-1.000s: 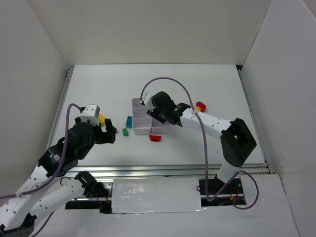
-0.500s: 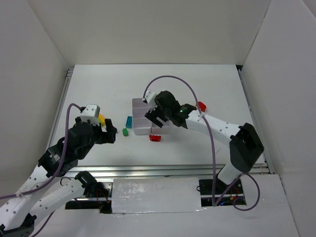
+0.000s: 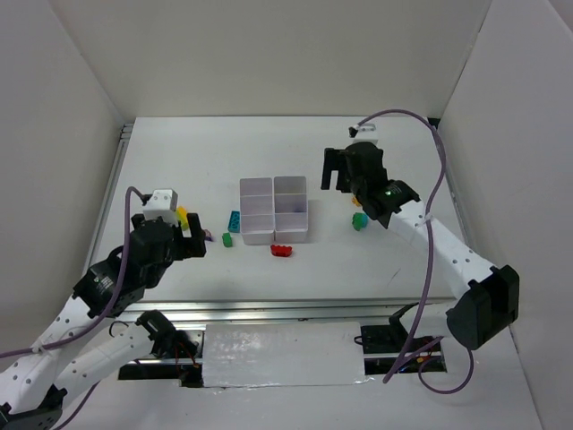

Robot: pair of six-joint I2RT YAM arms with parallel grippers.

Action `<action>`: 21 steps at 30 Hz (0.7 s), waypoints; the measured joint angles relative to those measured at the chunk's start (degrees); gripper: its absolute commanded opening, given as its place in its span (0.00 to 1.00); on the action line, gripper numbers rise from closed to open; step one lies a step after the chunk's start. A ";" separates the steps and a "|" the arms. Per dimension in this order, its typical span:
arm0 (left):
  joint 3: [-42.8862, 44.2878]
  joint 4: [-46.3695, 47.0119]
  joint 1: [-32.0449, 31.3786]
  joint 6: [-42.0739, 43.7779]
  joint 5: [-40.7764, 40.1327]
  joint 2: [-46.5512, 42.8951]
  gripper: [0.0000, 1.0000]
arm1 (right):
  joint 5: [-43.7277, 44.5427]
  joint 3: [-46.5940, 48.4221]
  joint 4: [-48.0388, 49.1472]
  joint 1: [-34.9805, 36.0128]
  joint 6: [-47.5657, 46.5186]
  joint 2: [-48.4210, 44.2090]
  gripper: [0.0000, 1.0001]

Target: Sort the legos into containers by color

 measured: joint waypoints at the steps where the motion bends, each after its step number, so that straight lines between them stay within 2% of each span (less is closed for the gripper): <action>1: 0.02 -0.44 0.00 -0.33 -0.87 0.28 0.99 | -0.22 -0.50 -0.63 -0.70 1.29 -0.04 0.99; 10: 0.39 -4.24 0.00 -4.42 -7.08 1.90 1.00 | -1.11 -5.90 -6.19 -1.05 10.05 -3.34 1.00; 21: 1.05 -6.25 1.09 -6.27 -10.27 3.48 0.99 | -0.39 -9.01 -6.49 -1.46 13.51 -11.98 1.00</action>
